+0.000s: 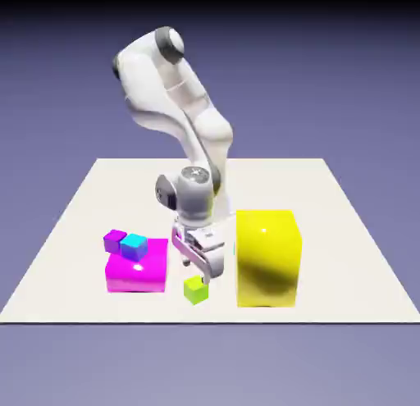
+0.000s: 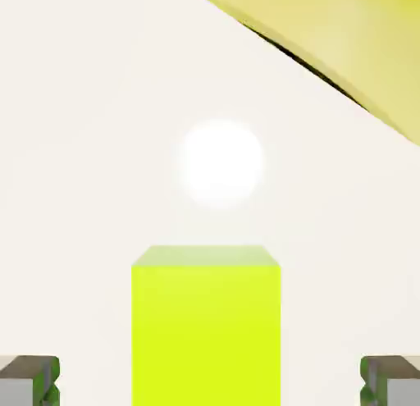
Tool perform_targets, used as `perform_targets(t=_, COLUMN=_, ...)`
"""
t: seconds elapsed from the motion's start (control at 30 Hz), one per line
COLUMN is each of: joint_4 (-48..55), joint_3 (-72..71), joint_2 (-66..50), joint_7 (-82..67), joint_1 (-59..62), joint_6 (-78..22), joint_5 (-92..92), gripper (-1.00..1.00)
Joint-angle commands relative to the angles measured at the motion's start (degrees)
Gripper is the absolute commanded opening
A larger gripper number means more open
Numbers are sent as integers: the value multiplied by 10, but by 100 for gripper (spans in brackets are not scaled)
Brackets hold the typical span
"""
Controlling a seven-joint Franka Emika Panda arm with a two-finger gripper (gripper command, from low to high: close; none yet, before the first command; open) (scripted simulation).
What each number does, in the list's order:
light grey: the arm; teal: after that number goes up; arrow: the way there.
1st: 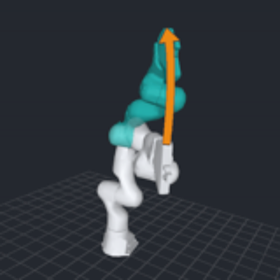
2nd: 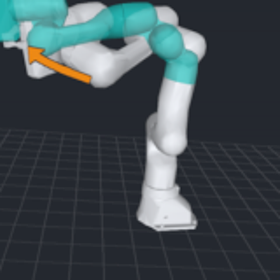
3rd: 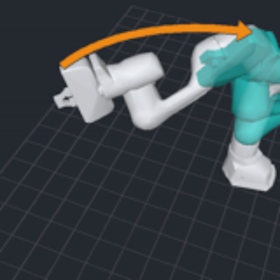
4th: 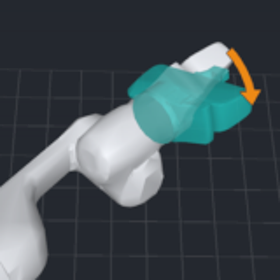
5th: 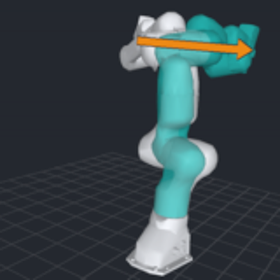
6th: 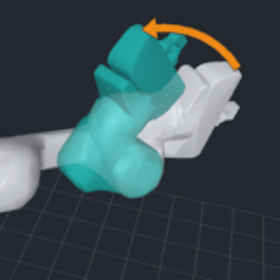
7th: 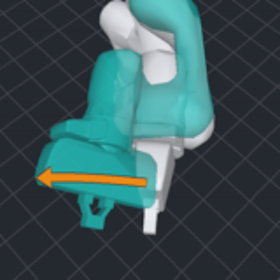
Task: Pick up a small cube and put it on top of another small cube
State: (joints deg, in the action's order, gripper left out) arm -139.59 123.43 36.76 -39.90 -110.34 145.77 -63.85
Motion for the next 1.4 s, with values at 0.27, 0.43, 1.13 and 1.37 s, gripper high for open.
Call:
perform_targets(t=0.27, joint_4=-7, joint_3=-23, joint_2=-15, joint_7=-15, joint_1=18, joint_6=-4, joint_5=24, gripper=-100)
perform_targets(t=0.43, joint_4=-34, joint_3=-126, joint_2=-72, joint_7=-7, joint_1=108, joint_6=-24, joint_5=89, gripper=-100)
perform_targets(t=1.13, joint_4=-199, joint_3=-562, joint_2=-121, joint_7=515, joint_1=448, joint_6=-45, joint_5=171, gripper=-100)
perform_targets(t=1.37, joint_4=-254, joint_3=-708, joint_2=-137, joint_7=688, joint_1=561, joint_6=-52, joint_5=199, gripper=-100)
